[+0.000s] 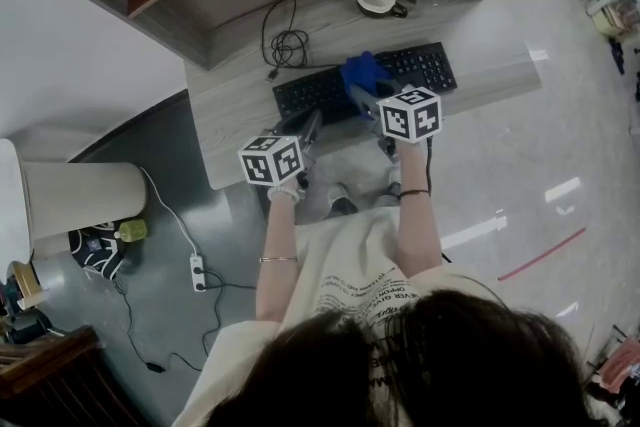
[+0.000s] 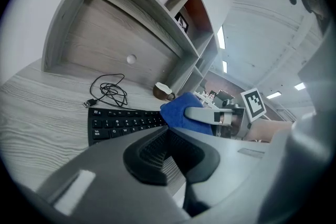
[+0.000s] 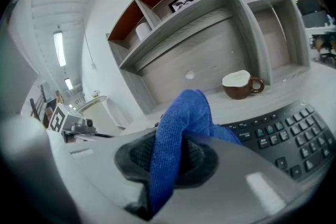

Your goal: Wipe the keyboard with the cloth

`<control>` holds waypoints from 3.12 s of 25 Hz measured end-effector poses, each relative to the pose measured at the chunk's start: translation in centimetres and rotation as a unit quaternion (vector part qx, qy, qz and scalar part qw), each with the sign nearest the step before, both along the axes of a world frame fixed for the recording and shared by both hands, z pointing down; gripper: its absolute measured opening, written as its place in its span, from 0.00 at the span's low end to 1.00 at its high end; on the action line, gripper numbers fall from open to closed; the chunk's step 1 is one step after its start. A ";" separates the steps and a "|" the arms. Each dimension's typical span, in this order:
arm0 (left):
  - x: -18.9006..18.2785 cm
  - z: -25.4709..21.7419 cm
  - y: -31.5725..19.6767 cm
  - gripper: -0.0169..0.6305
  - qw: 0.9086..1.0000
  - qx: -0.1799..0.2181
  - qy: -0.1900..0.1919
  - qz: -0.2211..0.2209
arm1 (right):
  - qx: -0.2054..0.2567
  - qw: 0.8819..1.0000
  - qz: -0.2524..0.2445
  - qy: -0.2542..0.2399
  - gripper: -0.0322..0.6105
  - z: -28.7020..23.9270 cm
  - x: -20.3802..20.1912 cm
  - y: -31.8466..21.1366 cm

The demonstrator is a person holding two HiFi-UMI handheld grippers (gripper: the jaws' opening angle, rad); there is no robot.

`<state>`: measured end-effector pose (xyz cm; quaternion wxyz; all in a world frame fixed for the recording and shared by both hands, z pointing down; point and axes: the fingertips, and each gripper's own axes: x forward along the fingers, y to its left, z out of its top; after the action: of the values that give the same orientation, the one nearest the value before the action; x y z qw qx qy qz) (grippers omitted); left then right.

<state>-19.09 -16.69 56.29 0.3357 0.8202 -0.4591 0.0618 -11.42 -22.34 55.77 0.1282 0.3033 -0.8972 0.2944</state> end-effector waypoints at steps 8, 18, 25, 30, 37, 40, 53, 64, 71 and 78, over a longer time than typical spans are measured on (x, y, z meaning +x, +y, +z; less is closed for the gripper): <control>-2.1 0.2 0.9 0.02 1.000 0.000 -0.004 -0.014 | 0.000 1.000 -0.005 -0.004 0.13 0.2 -1.9 0.6; -3.7 0.3 1.7 0.02 1.000 -0.001 -0.003 -0.024 | 0.001 1.000 -0.013 -0.006 0.13 0.2 -3.7 1.2; -5.3 0.6 2.4 0.02 0.999 -0.003 -0.008 -0.036 | 0.002 1.000 -0.027 -0.008 0.13 0.3 -5.6 1.7; -6.6 0.6 3.0 0.02 0.999 -0.004 -0.013 -0.046 | 0.001 0.999 -0.034 -0.014 0.13 0.5 -7.0 2.0; -8.4 0.7 3.6 0.02 0.998 -0.004 -0.016 -0.064 | -0.001 0.999 -0.049 -0.019 0.13 0.5 -9.1 2.3; -9.0 0.8 3.8 0.02 0.997 -0.004 -0.016 -0.069 | -0.001 0.998 -0.055 -0.019 0.13 0.5 -9.8 2.5; -10.8 0.7 4.3 0.02 0.995 -0.002 -0.020 -0.100 | 0.001 0.995 -0.091 -0.028 0.13 0.4 -13.0 3.3; -13.6 0.4 5.5 0.02 0.987 0.003 -0.024 -0.161 | -0.004 0.991 -0.123 -0.042 0.13 0.3 -15.8 4.2; -14.2 0.1 5.9 0.02 0.982 0.012 -0.024 -0.189 | -0.010 0.988 -0.149 -0.048 0.13 0.2 -17.0 5.0; -14.3 -0.3 6.2 0.02 0.977 0.019 -0.036 -0.208 | -0.022 0.982 -0.178 -0.065 0.13 0.2 -17.6 5.8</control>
<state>-33.43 -10.50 56.00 0.3092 0.7100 -0.6326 0.0114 -29.02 -16.54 55.94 0.1264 0.1158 -0.9366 0.3055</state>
